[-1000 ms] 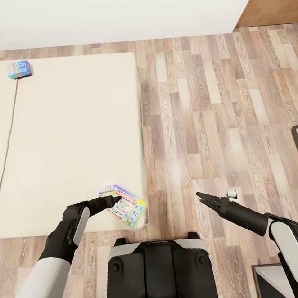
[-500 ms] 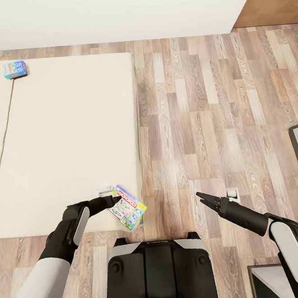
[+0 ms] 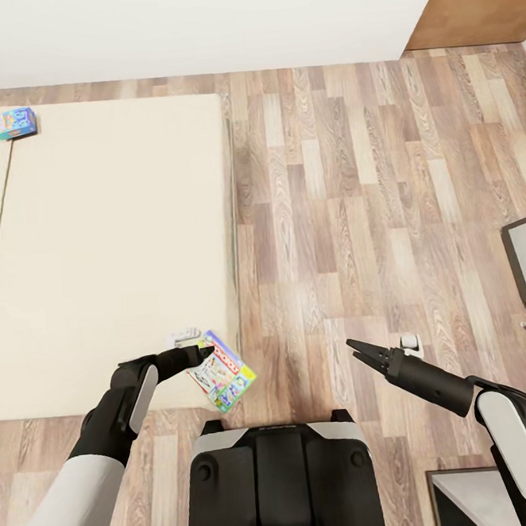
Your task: Put all the toys in the child's room - the three board games (two on the bed and one on the table), the two jigsaw puzzles on the table, and the tennis ball on the table - inside the toy box on the table in the child's room.
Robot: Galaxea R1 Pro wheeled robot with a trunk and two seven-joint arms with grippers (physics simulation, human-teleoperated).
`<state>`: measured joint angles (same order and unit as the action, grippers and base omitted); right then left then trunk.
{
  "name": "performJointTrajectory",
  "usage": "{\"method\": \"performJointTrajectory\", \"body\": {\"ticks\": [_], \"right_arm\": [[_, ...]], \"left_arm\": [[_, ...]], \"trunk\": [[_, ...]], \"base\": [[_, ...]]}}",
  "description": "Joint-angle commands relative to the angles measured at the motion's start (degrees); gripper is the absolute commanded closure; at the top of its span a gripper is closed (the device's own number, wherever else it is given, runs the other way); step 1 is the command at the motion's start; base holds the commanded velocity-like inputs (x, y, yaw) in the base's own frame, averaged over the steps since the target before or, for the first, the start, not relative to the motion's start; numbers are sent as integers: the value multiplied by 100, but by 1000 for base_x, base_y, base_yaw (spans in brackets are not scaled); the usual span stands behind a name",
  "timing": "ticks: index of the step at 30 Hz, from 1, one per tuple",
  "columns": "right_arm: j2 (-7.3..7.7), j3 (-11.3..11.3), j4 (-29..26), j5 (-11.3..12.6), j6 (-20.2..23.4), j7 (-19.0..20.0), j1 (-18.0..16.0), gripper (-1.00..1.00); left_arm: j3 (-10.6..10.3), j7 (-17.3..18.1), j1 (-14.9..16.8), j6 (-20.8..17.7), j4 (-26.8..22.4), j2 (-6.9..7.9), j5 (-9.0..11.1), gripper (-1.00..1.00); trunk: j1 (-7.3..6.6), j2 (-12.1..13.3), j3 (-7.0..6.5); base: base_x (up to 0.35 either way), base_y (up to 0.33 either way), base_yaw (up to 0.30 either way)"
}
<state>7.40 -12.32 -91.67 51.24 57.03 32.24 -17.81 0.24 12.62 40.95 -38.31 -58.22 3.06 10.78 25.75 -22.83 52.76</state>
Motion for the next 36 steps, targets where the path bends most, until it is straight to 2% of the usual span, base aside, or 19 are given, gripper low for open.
{"method": "performJointTrajectory", "body": {"ticks": [1,36], "right_arm": [[-1,-8,0,-26,28,35,-3,-100],[6,-8,0,-26,28,36,-3,-100]], "left_arm": [[3,3,1,-35,-5,1,29,-100],[3,3,1,-36,-5,1,29,-100]], "trunk": [[3,-9,6],[3,-9,6]], "base": [[0,-56,0],[0,-12,0]]}}
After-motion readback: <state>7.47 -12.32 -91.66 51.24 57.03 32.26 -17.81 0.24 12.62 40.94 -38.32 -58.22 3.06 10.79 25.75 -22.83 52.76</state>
